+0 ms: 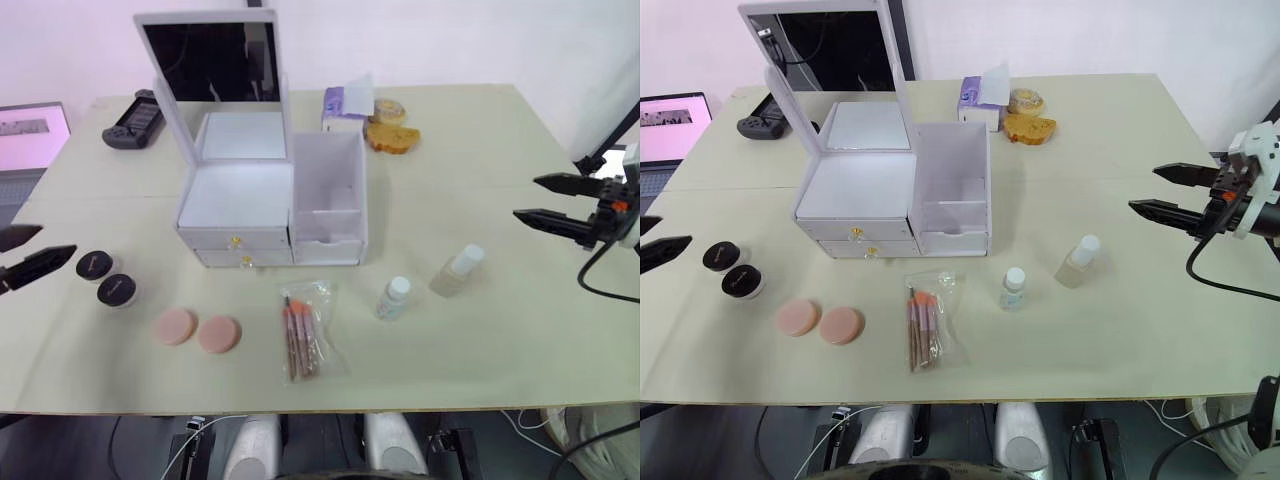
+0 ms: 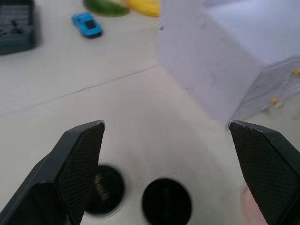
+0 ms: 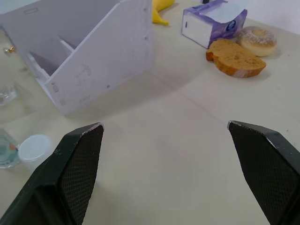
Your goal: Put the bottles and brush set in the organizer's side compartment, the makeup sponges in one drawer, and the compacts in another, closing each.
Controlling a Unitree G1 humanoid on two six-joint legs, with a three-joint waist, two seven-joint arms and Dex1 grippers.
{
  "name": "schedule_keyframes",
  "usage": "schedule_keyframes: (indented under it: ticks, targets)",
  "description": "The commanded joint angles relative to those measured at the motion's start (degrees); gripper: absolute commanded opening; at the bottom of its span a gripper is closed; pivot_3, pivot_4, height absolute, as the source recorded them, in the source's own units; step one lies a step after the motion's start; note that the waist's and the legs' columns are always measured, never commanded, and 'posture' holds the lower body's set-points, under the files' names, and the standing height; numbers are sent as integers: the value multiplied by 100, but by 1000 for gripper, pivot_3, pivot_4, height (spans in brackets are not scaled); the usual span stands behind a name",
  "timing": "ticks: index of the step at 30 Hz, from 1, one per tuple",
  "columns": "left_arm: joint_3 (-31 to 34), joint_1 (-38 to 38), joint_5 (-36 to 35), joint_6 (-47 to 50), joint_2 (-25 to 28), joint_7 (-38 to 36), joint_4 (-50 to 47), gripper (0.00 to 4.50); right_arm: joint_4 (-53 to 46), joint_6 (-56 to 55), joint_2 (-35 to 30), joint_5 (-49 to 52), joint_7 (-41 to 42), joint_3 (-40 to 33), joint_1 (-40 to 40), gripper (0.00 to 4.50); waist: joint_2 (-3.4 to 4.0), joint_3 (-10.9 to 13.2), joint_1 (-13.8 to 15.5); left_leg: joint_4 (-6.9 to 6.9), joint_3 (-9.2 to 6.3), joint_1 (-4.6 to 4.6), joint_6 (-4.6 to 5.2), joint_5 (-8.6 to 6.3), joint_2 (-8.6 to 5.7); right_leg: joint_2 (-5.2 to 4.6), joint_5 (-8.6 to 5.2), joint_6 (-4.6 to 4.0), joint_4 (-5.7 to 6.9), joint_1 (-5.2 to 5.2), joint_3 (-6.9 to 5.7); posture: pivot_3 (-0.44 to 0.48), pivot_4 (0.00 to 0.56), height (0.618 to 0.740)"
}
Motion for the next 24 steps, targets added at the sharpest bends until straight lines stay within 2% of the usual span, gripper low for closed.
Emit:
schedule_keyframes:
  ticks: [1, 2, 5, 9, 12, 15, 19, 24]
  targets:
    - [-196, -356, -767, 772, 75, -109, -936, 4439, -861, 471, -240, 430, 1, -540, 383, 4500, -1, 0, 25, 0, 0, 0, 0, 0, 0, 0, 0, 0, 0, 0, 0, 0, 150, 740]
    - [-295, -472, -909, 933, 45, -78, -1142, 4439, -1110, 617, -258, 514, -31, -651, 585, 4500, -1, 0, 35, -1, -2, 0, 0, 0, 0, 1, -1, 1, 0, 0, -1, 0, 150, 740]
    - [-1204, -1456, -1453, 1458, -291, 180, -2028, 4439, -2384, 1224, -183, 899, -179, -1423, 1644, 4500, -3, 0, 121, 0, -4, 0, 0, 0, 0, 4, -1, 2, 0, 2, -1, 0, 150, 740]
    - [-2084, -2205, -1424, 1548, -611, 265, -2547, 4439, -3611, 1867, 3, 1408, -304, -2348, 2671, 4500, -4, -1, 144, 12, -1, 0, 0, 0, -1, 7, 4, 12, -1, 12, 6, 0, 150, 740]
    - [-2711, -2917, -1456, 1626, -1071, 359, -2695, 4439, -4546, 2405, 287, 1831, -501, -3179, 3413, 4500, -15, 2, 148, 15, -3, 2, 0, 0, 0, 12, 4, 12, -1, 14, 7, 0, 150, 740]
    - [-3237, -3505, -1453, 1725, -1619, 471, -2758, 4439, -5414, 2820, 769, 2272, -759, -4036, 4220, 4500, -26, 2, 246, 26, -6, 0, 1, 0, 0, 14, 5, 12, -2, 20, 5, 0, 150, 740]
    - [-3487, -3857, -1568, 1919, -2545, 1114, -2741, 4439, -6205, 3001, 1515, 2686, -1262, -4801, 5190, 4500, -43, 6, 268, 42, -5, 3, 8, -5, 0, 14, 8, 18, -20, 40, 5, 0, 150, 740]
    - [-4057, -4054, -1094, 1809, -2766, 1079, -2647, 4439, -7068, 2750, 2498, 2959, -1914, -5580, 6418, 4500, -45, 7, 260, 58, -4, 1, 20, -14, 0, 15, 6, 18, -24, 46, 7, 0, 150, 740]
